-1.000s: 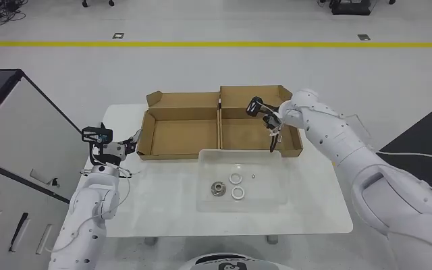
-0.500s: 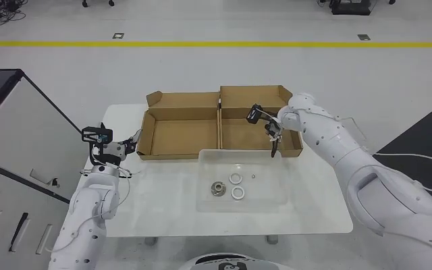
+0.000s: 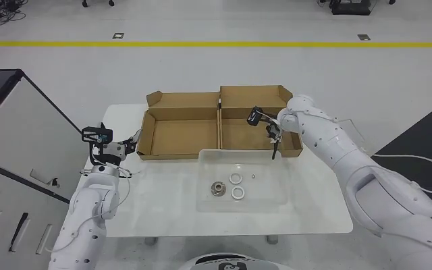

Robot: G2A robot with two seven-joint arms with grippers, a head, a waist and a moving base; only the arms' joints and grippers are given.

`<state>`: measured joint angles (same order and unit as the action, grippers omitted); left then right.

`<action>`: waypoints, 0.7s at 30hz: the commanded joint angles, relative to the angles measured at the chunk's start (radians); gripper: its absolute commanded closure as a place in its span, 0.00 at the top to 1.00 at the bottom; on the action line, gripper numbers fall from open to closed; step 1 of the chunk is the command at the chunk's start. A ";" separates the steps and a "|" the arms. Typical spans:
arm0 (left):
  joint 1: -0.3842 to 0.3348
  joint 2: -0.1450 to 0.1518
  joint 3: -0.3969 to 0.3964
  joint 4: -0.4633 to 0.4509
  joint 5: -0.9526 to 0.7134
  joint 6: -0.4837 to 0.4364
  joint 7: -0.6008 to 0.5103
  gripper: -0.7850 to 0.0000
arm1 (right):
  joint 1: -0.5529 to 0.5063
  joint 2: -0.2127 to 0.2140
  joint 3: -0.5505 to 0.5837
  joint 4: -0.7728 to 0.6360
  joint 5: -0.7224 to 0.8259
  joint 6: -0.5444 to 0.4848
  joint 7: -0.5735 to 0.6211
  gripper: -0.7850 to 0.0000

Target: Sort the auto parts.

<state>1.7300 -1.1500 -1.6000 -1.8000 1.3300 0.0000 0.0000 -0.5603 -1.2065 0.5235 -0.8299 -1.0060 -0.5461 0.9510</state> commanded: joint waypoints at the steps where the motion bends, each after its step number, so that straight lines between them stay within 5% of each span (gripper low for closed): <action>1: 0.000 0.000 0.000 0.000 0.000 0.000 0.000 1.00 | 0.001 -0.001 0.004 0.001 -0.001 -0.002 -0.004 0.51; 9: 0.000 0.000 0.000 0.000 0.000 0.000 0.000 1.00 | 0.006 0.005 0.035 -0.017 -0.010 -0.009 -0.036 0.64; 11: 0.000 0.000 0.000 0.000 0.000 0.000 0.000 1.00 | 0.008 0.012 0.052 -0.036 -0.012 -0.010 -0.040 0.94; 12: 0.000 0.000 0.000 0.000 0.000 0.000 0.000 1.00 | 0.007 0.017 0.062 -0.046 -0.010 -0.013 -0.039 1.00; 21: 0.000 0.000 0.000 0.000 0.000 0.000 0.000 1.00 | -0.043 0.099 0.223 -0.251 0.021 -0.056 0.032 1.00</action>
<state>1.7300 -1.1500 -1.6000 -1.8000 1.3300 0.0000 0.0000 -0.5919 -1.1185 0.7241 -1.0504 -0.9916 -0.5962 0.9707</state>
